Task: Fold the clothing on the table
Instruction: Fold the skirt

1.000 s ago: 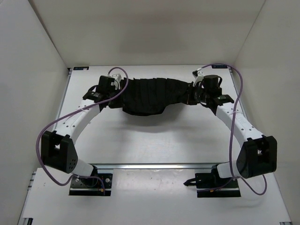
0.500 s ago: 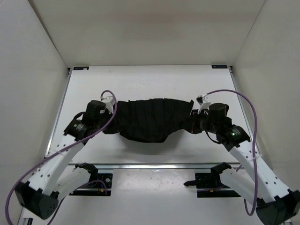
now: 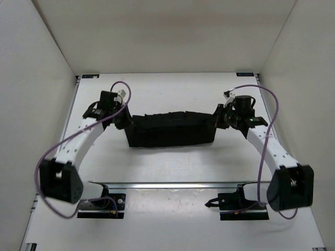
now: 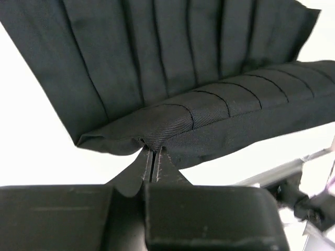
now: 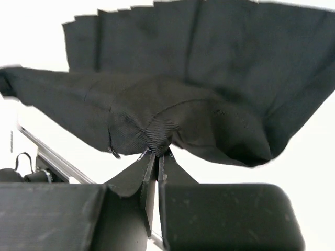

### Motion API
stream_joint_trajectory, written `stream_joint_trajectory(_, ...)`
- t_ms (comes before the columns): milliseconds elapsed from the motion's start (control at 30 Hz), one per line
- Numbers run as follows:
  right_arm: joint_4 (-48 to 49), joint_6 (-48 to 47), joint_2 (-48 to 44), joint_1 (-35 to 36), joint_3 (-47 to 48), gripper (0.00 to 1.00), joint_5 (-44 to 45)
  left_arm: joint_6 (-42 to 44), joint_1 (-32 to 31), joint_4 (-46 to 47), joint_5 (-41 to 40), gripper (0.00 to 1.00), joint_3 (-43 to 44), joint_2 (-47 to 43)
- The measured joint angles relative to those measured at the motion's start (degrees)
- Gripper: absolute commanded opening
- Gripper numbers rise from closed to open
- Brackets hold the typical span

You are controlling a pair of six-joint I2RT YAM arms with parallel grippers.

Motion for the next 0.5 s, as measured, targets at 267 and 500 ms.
stream_joint_trajectory(267,5.20,-2.73,20.63,-0.33,8.15,0.00,-2.56,2.08,2.08,3.52,-0.46,0.15,8.92,24.04)
stream_joint_trajectory(500,6.12,-2.93,32.76,-1.27,19.17,0.01,-3.41,3.28,3.08,2.97,-1.64,0.49,21.24,33.88)
